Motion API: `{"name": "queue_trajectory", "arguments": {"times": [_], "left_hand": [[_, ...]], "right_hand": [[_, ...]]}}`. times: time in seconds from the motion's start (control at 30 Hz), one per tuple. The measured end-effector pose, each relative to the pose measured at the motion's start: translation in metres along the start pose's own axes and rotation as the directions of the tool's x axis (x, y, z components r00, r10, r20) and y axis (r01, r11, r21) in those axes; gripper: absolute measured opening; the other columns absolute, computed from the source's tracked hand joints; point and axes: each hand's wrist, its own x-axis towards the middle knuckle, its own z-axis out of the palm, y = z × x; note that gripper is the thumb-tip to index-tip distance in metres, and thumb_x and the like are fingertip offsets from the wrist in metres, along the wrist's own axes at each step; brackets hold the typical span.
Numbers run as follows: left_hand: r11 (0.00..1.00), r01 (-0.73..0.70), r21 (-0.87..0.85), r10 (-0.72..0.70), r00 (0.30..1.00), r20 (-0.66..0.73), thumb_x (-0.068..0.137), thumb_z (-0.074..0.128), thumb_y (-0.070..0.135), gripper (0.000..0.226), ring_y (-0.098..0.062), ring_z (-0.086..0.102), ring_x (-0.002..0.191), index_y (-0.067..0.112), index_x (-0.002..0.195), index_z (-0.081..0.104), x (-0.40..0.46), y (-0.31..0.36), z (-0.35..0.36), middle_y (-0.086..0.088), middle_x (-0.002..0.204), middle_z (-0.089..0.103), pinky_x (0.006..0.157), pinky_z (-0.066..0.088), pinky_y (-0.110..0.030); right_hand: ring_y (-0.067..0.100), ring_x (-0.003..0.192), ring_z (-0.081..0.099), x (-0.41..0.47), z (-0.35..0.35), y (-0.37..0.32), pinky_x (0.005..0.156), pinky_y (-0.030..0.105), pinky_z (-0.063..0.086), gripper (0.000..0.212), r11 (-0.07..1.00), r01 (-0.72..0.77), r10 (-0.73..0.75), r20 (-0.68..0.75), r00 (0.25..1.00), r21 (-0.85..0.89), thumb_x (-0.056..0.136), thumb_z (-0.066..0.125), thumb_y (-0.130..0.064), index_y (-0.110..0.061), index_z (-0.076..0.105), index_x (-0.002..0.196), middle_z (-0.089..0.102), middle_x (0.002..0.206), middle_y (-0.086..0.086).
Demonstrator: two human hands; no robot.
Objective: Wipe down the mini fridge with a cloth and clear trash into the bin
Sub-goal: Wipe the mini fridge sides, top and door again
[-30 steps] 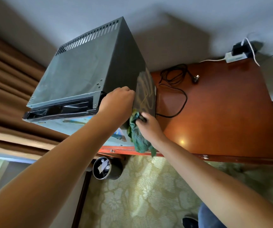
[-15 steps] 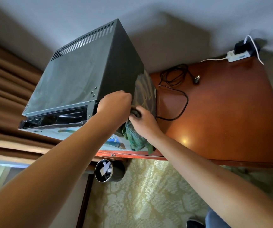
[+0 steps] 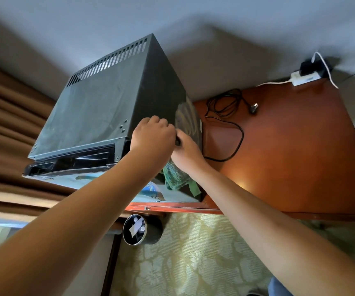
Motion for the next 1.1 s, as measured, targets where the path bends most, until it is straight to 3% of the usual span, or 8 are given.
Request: {"name": "queue_trajectory", "arguments": {"times": [0.1,0.23,0.5,0.6,0.73,0.87,1.0,1.1], "left_hand": [[0.991,-0.018,0.130,0.019,1.000,-0.006,0.100,0.040,0.029,0.039,-0.026,0.042,0.128,0.015,0.134,0.052,0.000,-0.001,0.001,-0.005,0.133,0.052,0.113,0.028,-0.039],[0.961,-0.039,0.276,0.011,0.995,0.102,0.103,0.032,0.035,0.049,-0.030,0.027,0.141,0.014,0.146,0.043,0.003,-0.007,-0.005,-0.008,0.150,0.040,0.120,0.014,-0.046],[0.944,-0.079,0.321,0.024,0.985,0.171,0.102,0.037,0.036,0.050,-0.029,0.026,0.142,0.016,0.147,0.043,0.045,-0.021,-0.025,-0.004,0.150,0.040,0.121,0.013,-0.045],[0.942,-0.116,0.316,0.041,0.972,0.232,0.103,0.034,0.035,0.047,-0.031,0.025,0.143,0.017,0.145,0.045,0.060,-0.025,-0.028,-0.005,0.151,0.040,0.121,0.012,-0.047],[0.967,-0.098,0.237,0.030,0.961,0.275,0.103,0.035,0.034,0.045,-0.031,0.021,0.147,0.022,0.146,0.045,0.075,-0.030,-0.027,-0.004,0.155,0.037,0.122,0.007,-0.051],[0.963,-0.121,0.241,0.056,0.964,0.260,0.101,0.037,0.035,0.043,-0.030,0.025,0.144,0.023,0.138,0.053,0.086,-0.036,-0.022,-0.001,0.149,0.044,0.122,0.006,-0.051],[0.971,-0.104,0.216,0.049,0.968,0.244,0.101,0.036,0.035,0.043,-0.029,0.024,0.145,0.022,0.139,0.052,0.097,-0.039,-0.019,-0.001,0.150,0.042,0.122,0.003,-0.050],[0.974,-0.106,0.199,0.061,0.974,0.220,0.102,0.036,0.033,0.042,-0.031,0.024,0.145,0.022,0.139,0.053,0.101,-0.041,-0.018,-0.003,0.150,0.042,0.122,0.005,-0.051]], "right_hand": [[0.024,0.108,0.063,0.003,0.002,0.028,0.089,0.040,0.052,0.029,0.988,-0.121,0.114,-0.083,0.990,-0.096,0.104,0.046,-0.029,-0.024,0.059,0.130,0.067,0.120,0.005],[0.024,0.069,0.050,-0.004,-0.010,0.048,0.062,0.035,0.037,0.019,0.893,-0.417,0.439,0.123,0.890,-0.170,0.098,0.046,-0.012,-0.012,0.064,0.100,0.056,0.078,0.006],[0.028,0.114,0.062,0.067,-0.023,-0.014,0.098,0.050,0.050,0.028,0.994,-0.102,0.105,0.092,0.990,-0.041,0.104,0.047,-0.024,-0.021,0.062,0.128,0.068,0.120,0.005],[0.028,0.131,0.054,0.051,-0.020,0.011,0.109,0.042,0.044,0.039,0.961,-0.266,0.270,0.058,0.961,-0.073,0.106,0.045,-0.022,-0.017,0.052,0.145,0.059,0.141,0.008],[0.037,0.120,0.058,0.050,-0.035,0.017,0.081,0.032,0.043,0.038,0.817,-0.520,0.577,0.338,0.743,-0.249,0.105,0.041,-0.017,-0.001,0.055,0.136,0.059,0.134,0.021],[0.025,0.095,0.062,0.106,-0.042,-0.019,0.075,0.034,0.049,0.026,0.883,-0.460,0.468,0.227,0.854,-0.090,0.102,0.047,-0.022,-0.016,0.064,0.120,0.066,0.113,0.012],[0.025,0.120,0.058,0.120,-0.034,-0.021,0.103,0.042,0.048,0.037,0.958,-0.286,0.287,0.060,0.956,-0.024,0.101,0.047,-0.022,-0.023,0.057,0.137,0.063,0.132,0.004],[0.031,0.127,0.054,0.087,-0.032,0.009,0.103,0.035,0.045,0.038,0.872,-0.489,0.487,0.105,0.867,-0.007,0.105,0.044,-0.018,-0.012,0.051,0.142,0.056,0.142,0.013]]}}
